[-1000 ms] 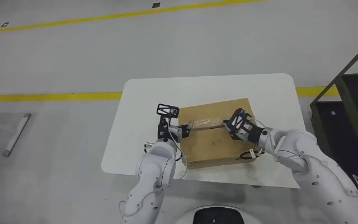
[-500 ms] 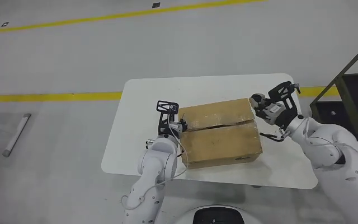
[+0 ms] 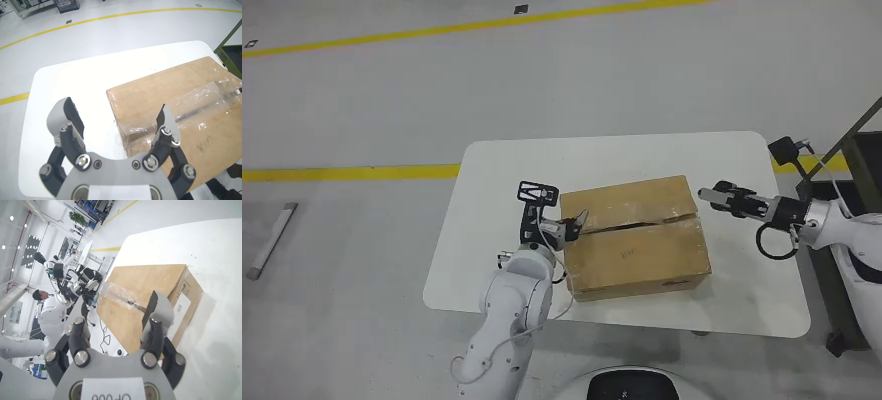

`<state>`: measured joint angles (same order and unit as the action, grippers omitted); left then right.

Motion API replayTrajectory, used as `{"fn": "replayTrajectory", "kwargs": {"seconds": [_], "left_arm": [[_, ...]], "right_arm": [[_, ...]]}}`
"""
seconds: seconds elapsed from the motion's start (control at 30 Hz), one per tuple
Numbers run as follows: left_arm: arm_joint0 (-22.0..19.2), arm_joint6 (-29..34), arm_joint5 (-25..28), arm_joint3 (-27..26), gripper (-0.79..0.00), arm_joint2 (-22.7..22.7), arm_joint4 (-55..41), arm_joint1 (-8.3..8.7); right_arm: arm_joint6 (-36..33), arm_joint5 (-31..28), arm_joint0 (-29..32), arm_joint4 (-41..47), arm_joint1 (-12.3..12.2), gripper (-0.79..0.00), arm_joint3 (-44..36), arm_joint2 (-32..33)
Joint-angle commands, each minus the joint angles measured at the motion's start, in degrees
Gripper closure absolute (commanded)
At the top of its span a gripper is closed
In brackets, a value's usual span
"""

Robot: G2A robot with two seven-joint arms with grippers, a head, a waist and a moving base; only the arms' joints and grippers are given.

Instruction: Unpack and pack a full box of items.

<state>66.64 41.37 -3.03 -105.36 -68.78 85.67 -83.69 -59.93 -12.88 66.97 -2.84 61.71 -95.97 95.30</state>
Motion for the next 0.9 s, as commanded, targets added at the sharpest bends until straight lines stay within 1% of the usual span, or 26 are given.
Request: {"fn": "replayTrajectory", "kwargs": {"seconds": [0.0,0.17,0.27,0.33,0.37,0.4,0.47,0.6,0.73,0.77,0.8,0.83,0.87], "left_arm": [[0.2,0.0,-0.1,-0.3,-0.785,-0.1,0.1,0.03],[0.4,-0.1,-0.2,-0.6,-0.785,-0.2,0.3,0.05],[0.4,-0.1,-0.2,-0.6,-0.785,-0.2,0.3,0.05],[0.4,-0.1,-0.2,-0.6,-0.785,-0.2,0.3,0.05],[0.4,-0.1,-0.2,-0.6,-0.785,-0.2,0.3,0.05],[0.4,-0.1,-0.2,-0.6,-0.785,-0.2,0.3,0.05],[0.4,-0.1,-0.2,-0.6,-0.785,-0.2,0.3,0.05],[0.4,-0.1,-0.2,-0.6,-0.785,-0.2,0.3,0.05],[0.4,-0.1,-0.2,-0.6,-0.785,-0.2,0.3,0.05],[0.4,-0.1,-0.2,-0.6,-0.785,-0.2,0.3,0.05],[0.4,-0.1,-0.2,-0.6,-0.785,-0.2,0.3,0.05],[0.4,-0.1,-0.2,-0.6,-0.785,-0.2,0.3,0.05],[0.4,-0.1,-0.2,-0.6,-0.785,-0.2,0.3,0.05]], "right_arm": [[0.0,0.0,0.0,0.0,0.0,-0.785,0.0,0.0],[1.6,0.4,0.5,-1.0,0.0,-0.785,-0.6,-0.7],[1.0,3.8,-0.6,-1.6,-0.1,-0.785,0.1,-2.1],[-0.6,5.1,-2.1,-1.6,-0.2,-0.785,0.7,-3.5],[-2.6,6.1,-3.3,-1.7,-0.3,-0.785,1.6,-4.7],[-3.3,6.2,-4.1,-2.2,-0.3,-0.785,2.0,-5.2],[-3.3,5.7,-6.1,-6.3,-0.5,-0.785,3.4,-6.9],[-3.4,4.8,-9.1,-6.5,-0.3,-0.785,6.3,-10.7],[-3.4,4.7,-11.1,-5.9,-0.1,-0.785,9.2,-12.9],[-3.4,4.7,-11.5,-5.5,-0.1,-0.779,9.8,-13.2],[-3.4,4.7,-11.9,-4.9,-0.1,-0.739,10.4,-13.4],[-3.4,4.7,-12.2,-4.5,-0.2,-0.72,10.9,-13.5],[-4.0,4.8,-12.5,-4.0,-0.2,-0.656,11.5,-13.8]]}}
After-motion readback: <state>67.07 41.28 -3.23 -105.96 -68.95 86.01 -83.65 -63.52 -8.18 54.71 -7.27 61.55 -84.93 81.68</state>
